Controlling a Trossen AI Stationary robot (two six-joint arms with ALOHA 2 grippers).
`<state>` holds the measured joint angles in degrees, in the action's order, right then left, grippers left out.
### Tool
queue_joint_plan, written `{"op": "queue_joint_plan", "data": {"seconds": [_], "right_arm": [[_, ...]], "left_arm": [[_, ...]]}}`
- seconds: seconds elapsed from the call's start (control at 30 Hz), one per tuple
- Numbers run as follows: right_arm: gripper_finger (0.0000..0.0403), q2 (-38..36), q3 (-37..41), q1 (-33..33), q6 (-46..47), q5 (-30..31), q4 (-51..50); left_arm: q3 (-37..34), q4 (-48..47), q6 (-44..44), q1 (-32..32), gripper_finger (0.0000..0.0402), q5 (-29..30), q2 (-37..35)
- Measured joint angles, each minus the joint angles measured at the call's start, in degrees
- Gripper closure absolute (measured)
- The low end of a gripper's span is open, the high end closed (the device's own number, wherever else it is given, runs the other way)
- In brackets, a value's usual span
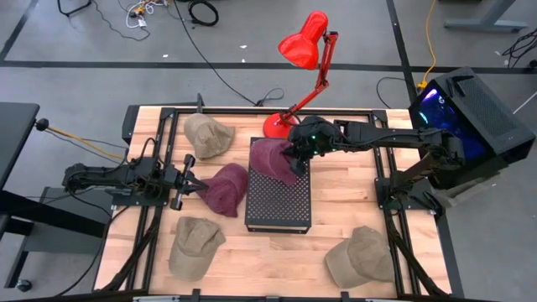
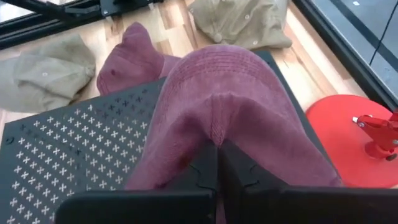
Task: Pick & Place hat
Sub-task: Put the right red cap on the shelf
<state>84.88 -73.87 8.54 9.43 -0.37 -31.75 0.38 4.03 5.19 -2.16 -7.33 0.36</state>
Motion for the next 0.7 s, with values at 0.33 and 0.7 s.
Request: {"op": "queue_joint_plan", "data": {"seconds": [0.33, 0.7], "right_arm": [[0.0401, 0.0, 0.0, 0.0, -0.9, -0.6, -1.8], [0.0401, 0.0, 0.0, 0.0, -1.1, -0.5, -4.1]], "left_arm": [[0.0, 0.0, 0.0, 0.0, 0.0376, 0.0, 0.0], [0.0, 0.0, 0.0, 0.0, 0.0376, 0.0, 0.0]]}}
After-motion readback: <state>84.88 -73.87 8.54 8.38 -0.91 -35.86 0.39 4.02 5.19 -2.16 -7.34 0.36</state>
